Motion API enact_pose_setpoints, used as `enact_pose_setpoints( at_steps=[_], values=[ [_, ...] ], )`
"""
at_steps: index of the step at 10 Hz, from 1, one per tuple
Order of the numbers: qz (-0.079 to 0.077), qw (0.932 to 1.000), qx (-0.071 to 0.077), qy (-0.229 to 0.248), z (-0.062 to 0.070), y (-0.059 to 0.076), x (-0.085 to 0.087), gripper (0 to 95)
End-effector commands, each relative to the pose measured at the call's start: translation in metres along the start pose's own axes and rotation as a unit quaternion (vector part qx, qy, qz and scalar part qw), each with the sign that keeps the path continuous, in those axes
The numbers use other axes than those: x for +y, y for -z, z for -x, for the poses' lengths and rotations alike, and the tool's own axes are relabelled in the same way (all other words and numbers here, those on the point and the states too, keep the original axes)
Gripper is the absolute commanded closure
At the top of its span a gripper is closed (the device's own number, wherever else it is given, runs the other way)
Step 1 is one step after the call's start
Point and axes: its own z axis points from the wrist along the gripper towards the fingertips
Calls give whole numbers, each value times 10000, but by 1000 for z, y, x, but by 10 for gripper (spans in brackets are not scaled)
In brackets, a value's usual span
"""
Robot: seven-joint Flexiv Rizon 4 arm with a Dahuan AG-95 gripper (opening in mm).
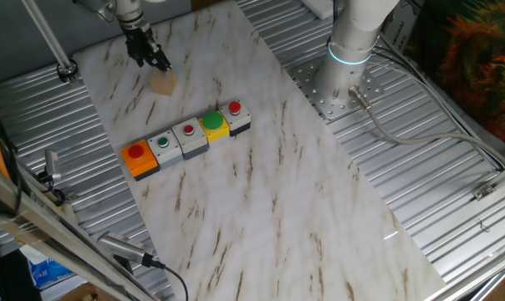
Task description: Pick up the small block on the left and move it to the right
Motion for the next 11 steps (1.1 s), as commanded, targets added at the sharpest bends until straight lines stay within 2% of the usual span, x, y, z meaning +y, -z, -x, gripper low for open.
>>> enact_pose_setpoints(
  at_steps=[1,5,11],
  values=[
    [14,9930,-83,1181,-3,-14,9,0],
    [10,9930,-14,1179,-3,-22,10,0],
    [15,9943,36,1065,-4,-25,9,0]
  ],
)
